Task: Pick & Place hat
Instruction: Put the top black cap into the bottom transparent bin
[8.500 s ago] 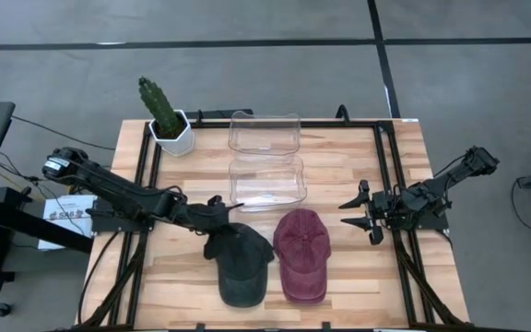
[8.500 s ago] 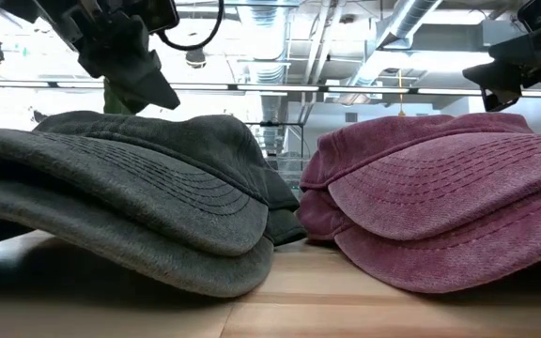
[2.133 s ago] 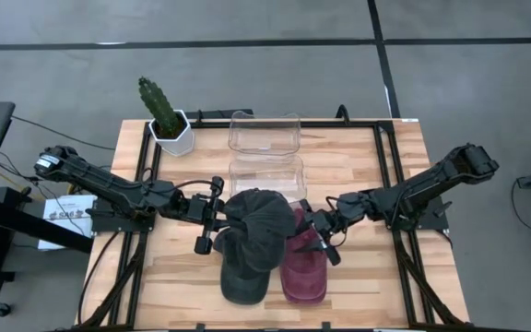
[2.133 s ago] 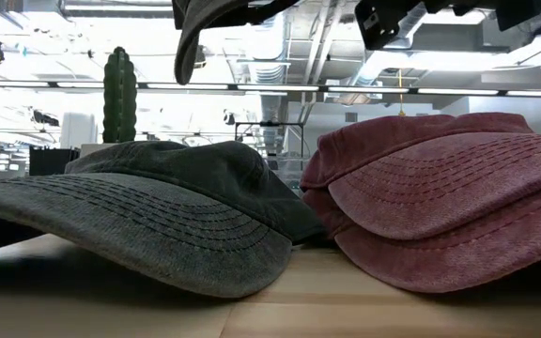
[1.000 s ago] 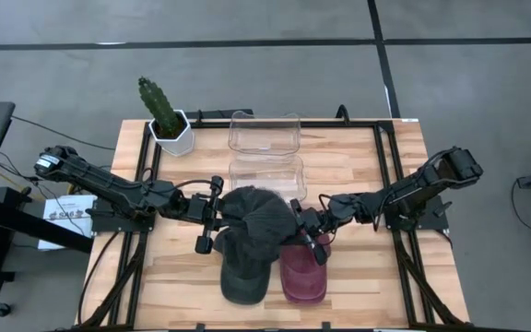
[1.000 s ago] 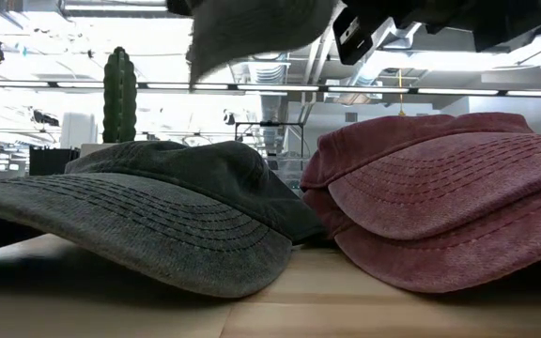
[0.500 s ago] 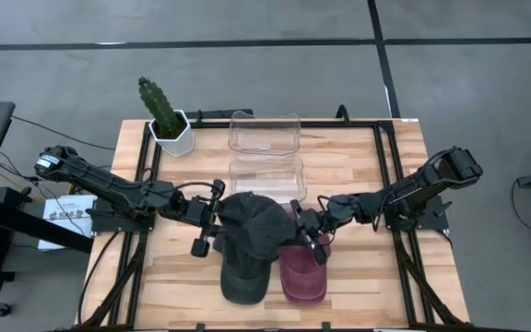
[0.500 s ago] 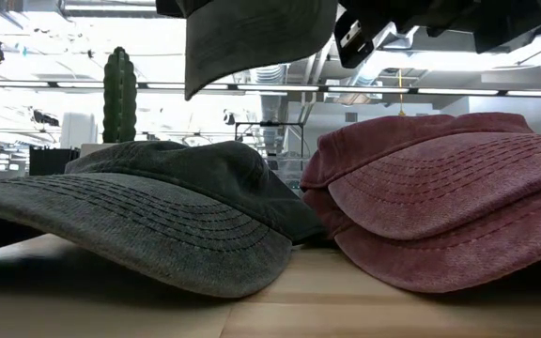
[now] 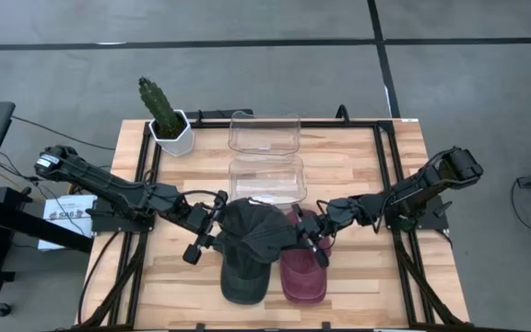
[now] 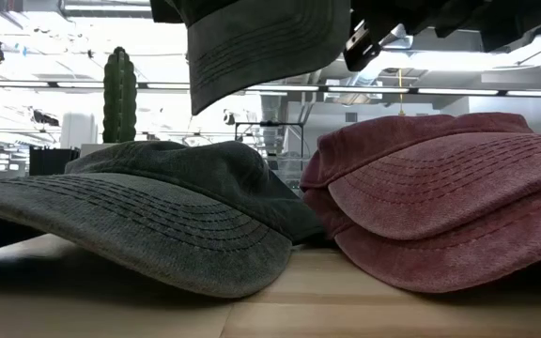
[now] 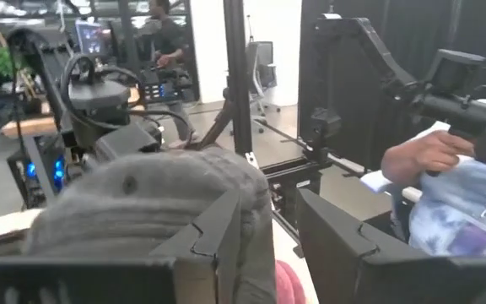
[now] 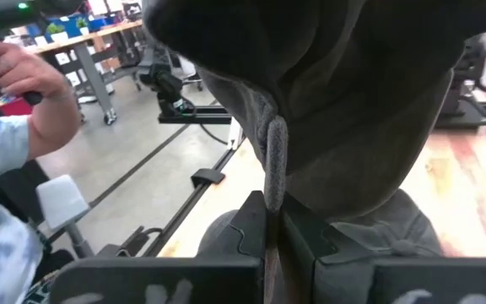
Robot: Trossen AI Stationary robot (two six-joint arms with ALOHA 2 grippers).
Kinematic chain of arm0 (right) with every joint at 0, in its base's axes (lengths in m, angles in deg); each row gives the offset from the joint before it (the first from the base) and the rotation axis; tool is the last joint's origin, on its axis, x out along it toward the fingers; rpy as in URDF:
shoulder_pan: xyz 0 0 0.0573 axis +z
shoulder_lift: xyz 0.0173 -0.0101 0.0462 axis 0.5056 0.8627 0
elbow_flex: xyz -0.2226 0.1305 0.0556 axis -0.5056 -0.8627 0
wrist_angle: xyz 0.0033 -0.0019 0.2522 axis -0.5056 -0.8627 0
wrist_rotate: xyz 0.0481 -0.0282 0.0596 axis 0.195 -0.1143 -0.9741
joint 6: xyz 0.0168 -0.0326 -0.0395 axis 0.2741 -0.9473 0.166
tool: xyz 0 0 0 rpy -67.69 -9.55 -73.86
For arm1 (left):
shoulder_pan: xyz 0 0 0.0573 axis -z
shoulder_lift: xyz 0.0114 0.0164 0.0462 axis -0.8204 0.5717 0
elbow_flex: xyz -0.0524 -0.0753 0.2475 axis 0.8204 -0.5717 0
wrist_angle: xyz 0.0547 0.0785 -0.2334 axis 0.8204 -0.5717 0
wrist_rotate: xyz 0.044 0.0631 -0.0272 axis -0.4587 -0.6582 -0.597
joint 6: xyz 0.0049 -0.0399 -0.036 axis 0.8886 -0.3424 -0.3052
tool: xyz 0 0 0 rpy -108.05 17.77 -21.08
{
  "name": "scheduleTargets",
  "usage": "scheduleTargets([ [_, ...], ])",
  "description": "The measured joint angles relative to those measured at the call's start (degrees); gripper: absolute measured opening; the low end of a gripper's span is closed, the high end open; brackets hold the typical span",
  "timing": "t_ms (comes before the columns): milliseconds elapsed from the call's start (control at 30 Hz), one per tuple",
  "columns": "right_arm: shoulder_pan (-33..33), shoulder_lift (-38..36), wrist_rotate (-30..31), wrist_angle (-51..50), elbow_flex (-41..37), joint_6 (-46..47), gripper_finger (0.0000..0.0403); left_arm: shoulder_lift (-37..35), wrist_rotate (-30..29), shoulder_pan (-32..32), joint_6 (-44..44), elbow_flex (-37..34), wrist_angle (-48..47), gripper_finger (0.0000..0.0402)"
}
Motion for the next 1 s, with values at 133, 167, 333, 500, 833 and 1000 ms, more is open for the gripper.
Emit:
scheduleTargets([
  [133,1.4,0.0,0.0,0.0,0.0,0.3,0.0003,-0.5,-1.3,-0.2,0.3,0.0,0.1,0.0116],
  [167,1.7,0.0,0.0,0.0,0.0,0.4,0.0003,-0.7,-2.0,-0.4,0.8,0.0,0.1,0.0116],
  [333,3.4,0.0,0.1,-0.6,0.0,0.9,0.0003,-2.3,-10.1,-0.4,7.8,0.0,0.0,0.0116],
  [500,5.1,0.0,1.2,-0.7,0.0,0.9,0.0003,-4.5,-25.6,-0.4,16.5,0.0,1.6,0.0115],
  [833,5.7,0.0,1.8,-1.2,0.0,0.9,0.0003,-1.2,-41.2,-4.4,26.8,0.0,13.1,0.0115],
  [1000,5.0,0.0,1.8,-1.2,0.0,0.8,0.0003,4.0,-41.2,-6.6,27.4,0.0,18.1,0.0115],
])
